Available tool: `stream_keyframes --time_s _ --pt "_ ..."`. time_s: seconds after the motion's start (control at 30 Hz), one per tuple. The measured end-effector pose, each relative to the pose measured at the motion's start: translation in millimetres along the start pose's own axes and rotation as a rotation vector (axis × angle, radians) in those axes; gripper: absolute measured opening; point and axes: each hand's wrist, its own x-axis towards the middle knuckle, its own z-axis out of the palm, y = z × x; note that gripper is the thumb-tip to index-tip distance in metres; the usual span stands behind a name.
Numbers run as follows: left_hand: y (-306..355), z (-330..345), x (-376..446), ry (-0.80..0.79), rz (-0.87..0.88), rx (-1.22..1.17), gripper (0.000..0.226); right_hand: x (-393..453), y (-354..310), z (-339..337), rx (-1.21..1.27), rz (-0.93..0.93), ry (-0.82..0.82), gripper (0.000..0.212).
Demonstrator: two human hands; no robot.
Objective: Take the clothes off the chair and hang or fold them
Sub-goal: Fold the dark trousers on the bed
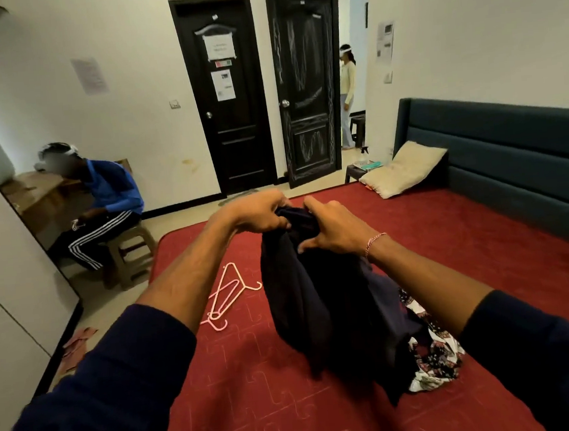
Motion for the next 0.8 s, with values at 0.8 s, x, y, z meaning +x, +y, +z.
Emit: stream_keyframes --time_s 0.8 --pt "13 -118 -103 0.814 0.166 0.118 0.015 10 -66 -179 -0.141 -0.082 0.046 0.024"
